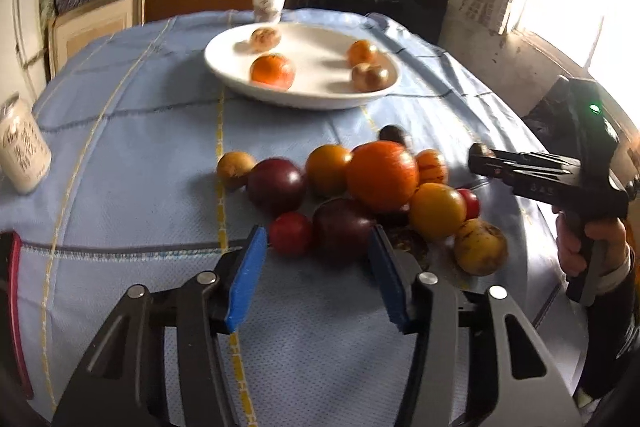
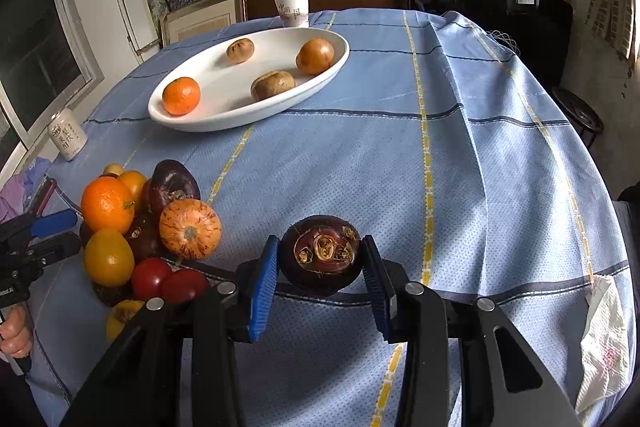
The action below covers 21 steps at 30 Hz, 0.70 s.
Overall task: Organize fruits
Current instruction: 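Grasp the dark red plum with the left tool while the right tool holds its fruit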
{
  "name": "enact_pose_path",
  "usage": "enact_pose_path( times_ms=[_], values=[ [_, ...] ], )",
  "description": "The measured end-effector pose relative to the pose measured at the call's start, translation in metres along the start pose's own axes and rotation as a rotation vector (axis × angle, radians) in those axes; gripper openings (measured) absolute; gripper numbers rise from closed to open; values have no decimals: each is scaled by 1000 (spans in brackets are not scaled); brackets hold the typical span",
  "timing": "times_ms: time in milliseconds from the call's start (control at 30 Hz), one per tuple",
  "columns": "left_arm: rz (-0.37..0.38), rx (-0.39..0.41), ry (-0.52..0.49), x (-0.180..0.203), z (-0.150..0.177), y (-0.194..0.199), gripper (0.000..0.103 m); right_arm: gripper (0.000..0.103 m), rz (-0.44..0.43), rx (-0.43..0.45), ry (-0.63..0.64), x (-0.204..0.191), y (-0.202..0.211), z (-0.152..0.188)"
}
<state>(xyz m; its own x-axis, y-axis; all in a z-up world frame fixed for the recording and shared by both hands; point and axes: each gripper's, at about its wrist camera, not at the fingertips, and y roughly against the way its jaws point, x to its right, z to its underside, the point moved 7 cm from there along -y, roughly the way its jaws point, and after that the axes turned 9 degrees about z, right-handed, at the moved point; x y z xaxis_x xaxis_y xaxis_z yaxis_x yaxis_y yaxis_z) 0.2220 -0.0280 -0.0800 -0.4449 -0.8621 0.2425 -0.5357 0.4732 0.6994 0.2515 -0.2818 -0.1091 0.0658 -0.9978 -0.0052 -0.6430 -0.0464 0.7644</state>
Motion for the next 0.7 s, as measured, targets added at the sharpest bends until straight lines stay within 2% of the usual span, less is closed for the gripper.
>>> enact_pose_path(
  times_ms=[67, 133, 267, 700],
  values=[
    [14, 17, -41, 10, -2, 2, 51, 42, 1, 0, 0, 0, 0, 0],
    [24, -4, -72, 17, -1, -2, 50, 42, 1, 2, -2, 0, 0, 0],
    [35, -60, -69, 17, -1, -16, 39, 42, 5, 0, -11, 1, 1, 0],
    [-12, -115, -97, 12, -11, -37, 39, 42, 2, -9, -27, 6, 0, 0]
  ],
)
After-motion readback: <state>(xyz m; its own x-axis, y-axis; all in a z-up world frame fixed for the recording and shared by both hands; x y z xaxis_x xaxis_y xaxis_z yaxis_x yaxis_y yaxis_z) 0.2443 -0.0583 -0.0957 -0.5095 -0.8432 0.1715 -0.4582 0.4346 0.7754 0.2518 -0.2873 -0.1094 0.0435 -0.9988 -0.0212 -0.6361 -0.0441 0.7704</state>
